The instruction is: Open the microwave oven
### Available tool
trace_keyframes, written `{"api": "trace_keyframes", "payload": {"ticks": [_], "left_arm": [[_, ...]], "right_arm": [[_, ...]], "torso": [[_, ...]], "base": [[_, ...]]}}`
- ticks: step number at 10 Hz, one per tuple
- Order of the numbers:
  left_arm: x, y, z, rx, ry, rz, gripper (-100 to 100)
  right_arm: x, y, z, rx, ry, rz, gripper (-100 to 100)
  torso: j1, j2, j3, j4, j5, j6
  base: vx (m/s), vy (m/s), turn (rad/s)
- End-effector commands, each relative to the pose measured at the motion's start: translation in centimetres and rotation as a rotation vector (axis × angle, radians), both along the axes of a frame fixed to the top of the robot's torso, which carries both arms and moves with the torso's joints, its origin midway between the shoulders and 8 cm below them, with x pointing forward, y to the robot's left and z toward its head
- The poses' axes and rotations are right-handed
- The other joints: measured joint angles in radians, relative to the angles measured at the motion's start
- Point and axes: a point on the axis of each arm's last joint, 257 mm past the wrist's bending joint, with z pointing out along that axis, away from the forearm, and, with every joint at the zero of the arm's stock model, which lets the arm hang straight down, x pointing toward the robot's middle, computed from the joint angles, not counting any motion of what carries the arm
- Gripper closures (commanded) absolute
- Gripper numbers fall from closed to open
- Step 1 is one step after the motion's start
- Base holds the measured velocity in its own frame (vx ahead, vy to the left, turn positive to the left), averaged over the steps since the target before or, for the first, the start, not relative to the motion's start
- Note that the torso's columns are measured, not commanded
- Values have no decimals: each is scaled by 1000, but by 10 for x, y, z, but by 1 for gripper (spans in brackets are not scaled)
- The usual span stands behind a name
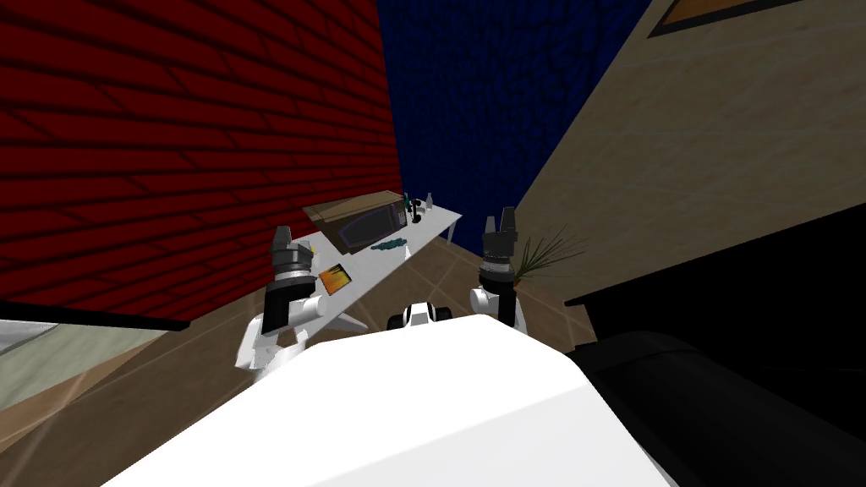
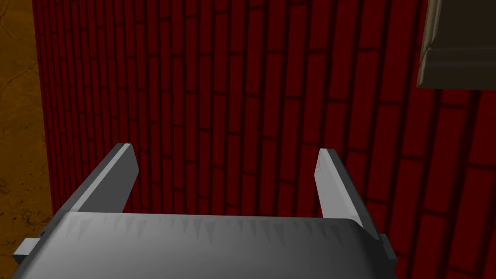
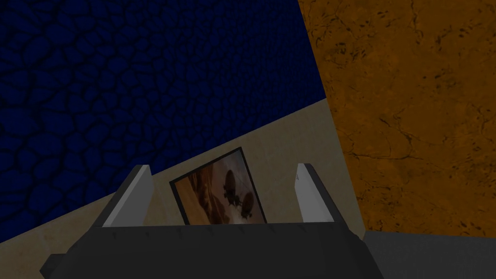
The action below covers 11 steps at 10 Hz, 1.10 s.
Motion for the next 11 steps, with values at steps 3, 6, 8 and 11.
{"api": "trace_keyframes", "payload": {"ticks": [3, 6, 8, 11], "left_arm": [[7, 56, -15, -61, 44, 106, -100], [8, 85, -27, -96, 70, 165, -100], [8, 112, -39, -133, 96, 221, -100], [7, 137, -53, -171, 123, 273, -100]], "right_arm": [[0, 0, 0, 0, 0, 0, 0], [0, 0, 0, 0, 0, 0, 0], [0, 0, 0, 0, 0, 0, 0], [0, 0, 0, 0, 0, 0, 0]], "torso": [[0, 4, 3, 1, 0, 0], [-6, -2, -2, -1, -2, 0], [1, 3, 2, 1, 1, 0], [-2, 1, 1, 0, 0, 0]], "base": [[138, -127, -2], [196, -182, 4], [175, -126, -3], [177, -100, 3]]}}
